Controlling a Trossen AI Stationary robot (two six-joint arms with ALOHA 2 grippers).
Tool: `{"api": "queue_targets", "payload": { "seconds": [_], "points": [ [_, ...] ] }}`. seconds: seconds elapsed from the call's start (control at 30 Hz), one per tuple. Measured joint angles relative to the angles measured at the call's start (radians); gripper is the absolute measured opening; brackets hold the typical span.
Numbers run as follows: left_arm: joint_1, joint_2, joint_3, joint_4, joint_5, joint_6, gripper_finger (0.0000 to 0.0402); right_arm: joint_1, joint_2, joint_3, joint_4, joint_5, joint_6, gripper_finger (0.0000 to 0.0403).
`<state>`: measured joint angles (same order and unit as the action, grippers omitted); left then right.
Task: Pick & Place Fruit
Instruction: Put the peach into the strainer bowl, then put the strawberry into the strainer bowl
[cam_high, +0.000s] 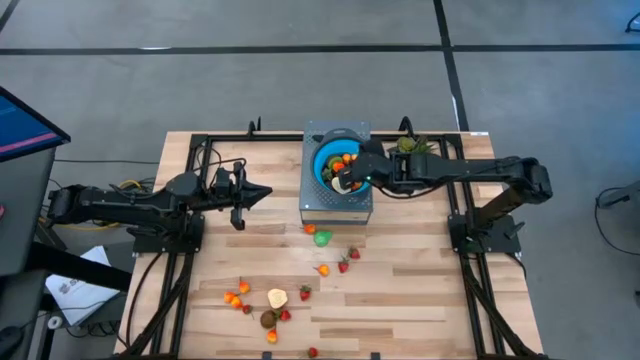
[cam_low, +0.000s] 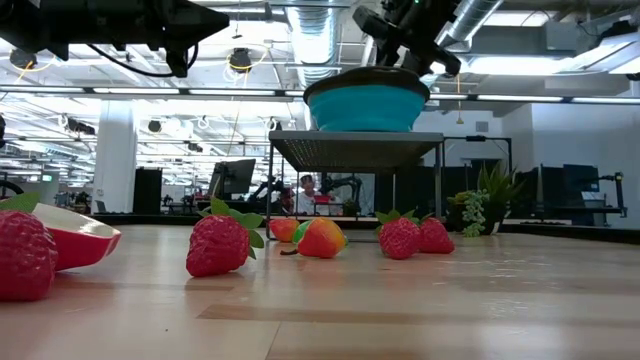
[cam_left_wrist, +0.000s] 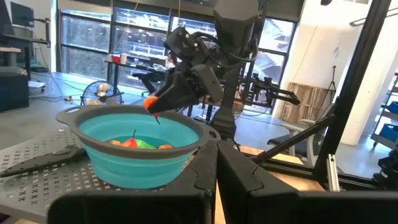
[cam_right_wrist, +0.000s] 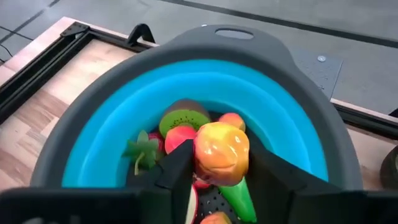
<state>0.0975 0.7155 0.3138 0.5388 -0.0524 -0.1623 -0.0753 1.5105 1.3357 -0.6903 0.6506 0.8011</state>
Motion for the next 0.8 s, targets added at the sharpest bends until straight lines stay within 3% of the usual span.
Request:
{"api": "queue_targets", "payload": {
  "seconds": [0.23, 0.37, 0.5, 0.8],
  "points": [
    [0.000, 0.000, 0.000, 0.000, 0.000, 0.000, 0.0002, 0.000, 0.000, 0.000, -0.001, 0.000, 0.001, 0.0229],
    [0.000, 0.000, 0.000, 0.000, 0.000, 0.000, 0.0002, 0.013, -0.014, 0.000, 0.002, 0.001, 0.001, 0.0243],
    [0.000, 0.000, 0.000, 0.000, 0.000, 0.000, 0.0002, 0.052, -0.034, 0.000, 0.006, 0.000, 0.001, 0.0220],
    [0.000, 0.000, 0.000, 0.000, 0.000, 0.000, 0.0002, 0.172, -0.050, 0.000, 0.017, -0.001, 0.019, 0.0120]
  ]
}}
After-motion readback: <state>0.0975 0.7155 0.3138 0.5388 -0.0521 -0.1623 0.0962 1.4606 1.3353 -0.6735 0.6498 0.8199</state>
